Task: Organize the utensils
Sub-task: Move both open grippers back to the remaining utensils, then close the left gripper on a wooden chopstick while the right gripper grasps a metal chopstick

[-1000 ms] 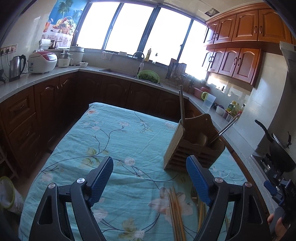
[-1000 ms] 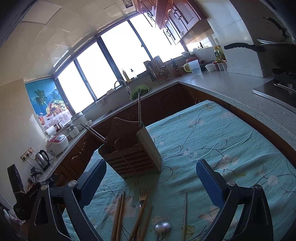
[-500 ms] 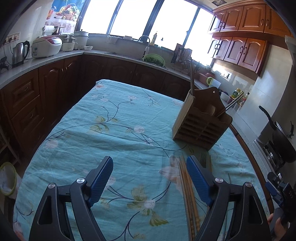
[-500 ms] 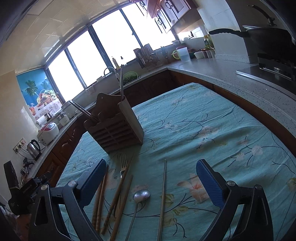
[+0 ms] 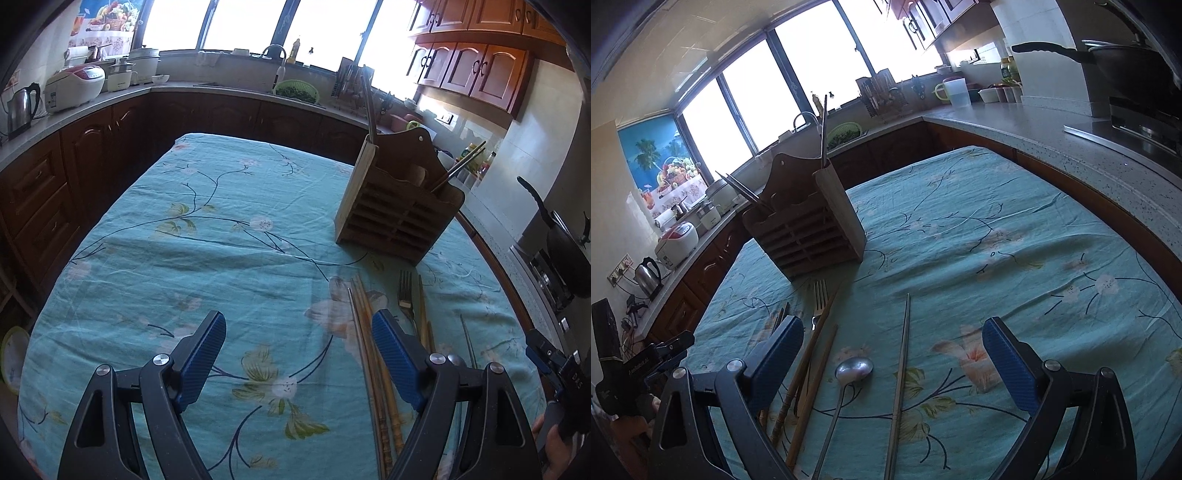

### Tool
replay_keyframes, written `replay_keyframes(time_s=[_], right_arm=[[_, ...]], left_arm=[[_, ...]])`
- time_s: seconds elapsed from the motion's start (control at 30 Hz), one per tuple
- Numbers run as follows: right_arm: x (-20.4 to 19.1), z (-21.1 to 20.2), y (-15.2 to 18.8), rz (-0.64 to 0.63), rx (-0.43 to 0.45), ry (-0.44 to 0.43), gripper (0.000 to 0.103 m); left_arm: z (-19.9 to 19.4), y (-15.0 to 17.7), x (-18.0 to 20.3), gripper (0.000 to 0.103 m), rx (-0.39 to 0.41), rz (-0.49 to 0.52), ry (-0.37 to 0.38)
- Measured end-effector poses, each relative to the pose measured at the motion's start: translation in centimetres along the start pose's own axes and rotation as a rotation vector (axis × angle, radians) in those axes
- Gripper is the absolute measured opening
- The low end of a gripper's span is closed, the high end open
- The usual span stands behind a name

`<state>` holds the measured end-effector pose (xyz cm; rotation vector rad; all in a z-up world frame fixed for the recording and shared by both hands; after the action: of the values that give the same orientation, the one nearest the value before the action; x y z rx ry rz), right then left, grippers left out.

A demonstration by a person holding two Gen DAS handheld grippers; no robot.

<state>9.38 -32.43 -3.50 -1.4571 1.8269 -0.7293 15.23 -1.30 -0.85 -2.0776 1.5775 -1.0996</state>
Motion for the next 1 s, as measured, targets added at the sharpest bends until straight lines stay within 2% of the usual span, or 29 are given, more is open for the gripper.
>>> replay_keyframes(time_s=[0.23,0.33,0.4,0.43,0.5,0.6,0.77,0.83,1.0], right_arm=[[-0.1,1.3,-0.1,-0.032,-0.033,0.017,0.097],[-0.3,2.1,0.0,-0.062,-0.058,0.026,0.086],[-0.5,3.0,0.1,-0.079,-0.086,0.03,0.074],[-0.6,3.4,0.1,-0.084,-0.097,0.032,0.071],[-0.8,4.2,0.2,-0.097,-0.119,0.038,0.058],[-0.8,5.3,0.3,-0.108,-0.147,0.043,0.05],[-0.7,6.8,0.2,-0.116,-0.178,0.051,0.044],[-0.6,7.2,0.1,-0.115,-0.187,0.055,0.041],[-0.2,8.4,0.1,-0.115,-0.21,0.06,0.037]], left_arm=[[2.5,0.3,1.1,0.08,-0.066,0.042,-0.021],[4.0,0.3,2.0,0.08,-0.1,0.069,-0.032],[5.0,0.2,2.6,0.079,-0.115,0.087,-0.04],[5.5,0.2,2.9,0.077,-0.123,0.096,-0.041],[6.4,0.0,3.6,0.071,-0.135,0.113,-0.048],[8.3,-0.2,4.4,0.063,-0.165,0.137,-0.055],[11.4,-0.5,5.1,0.054,-0.211,0.164,-0.078],[12.4,-0.3,5.2,0.044,-0.235,0.176,-0.09],[13.6,-0.2,5.5,0.042,-0.221,0.207,-0.092]])
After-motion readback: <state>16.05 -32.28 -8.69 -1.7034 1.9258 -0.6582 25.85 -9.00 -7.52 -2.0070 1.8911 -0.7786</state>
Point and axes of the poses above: each gripper's, at about its wrist camera, not at the fingertips, and z roughly the way its jaws point, x to its right, y to its underside, the point moved 5 cm from there along z, roughly the way its jaws point, and after that the axes turned 10 degrees about -z, right-handed, at the moved point
